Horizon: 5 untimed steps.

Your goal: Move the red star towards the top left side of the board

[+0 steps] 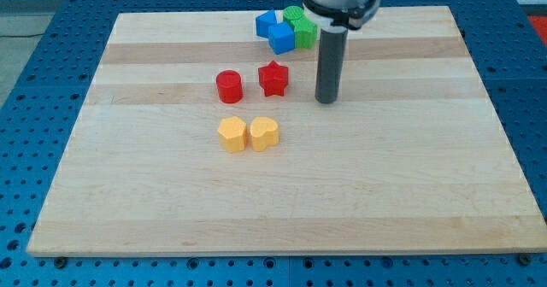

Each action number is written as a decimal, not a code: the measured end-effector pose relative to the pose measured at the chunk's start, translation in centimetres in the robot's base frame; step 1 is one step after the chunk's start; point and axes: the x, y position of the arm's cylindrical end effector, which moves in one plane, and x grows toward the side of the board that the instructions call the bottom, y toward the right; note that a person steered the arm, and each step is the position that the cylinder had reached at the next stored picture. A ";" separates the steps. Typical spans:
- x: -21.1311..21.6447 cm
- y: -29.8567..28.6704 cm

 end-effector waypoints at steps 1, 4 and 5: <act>-1.7 -7.1; -2.1 -15.2; -0.5 -10.6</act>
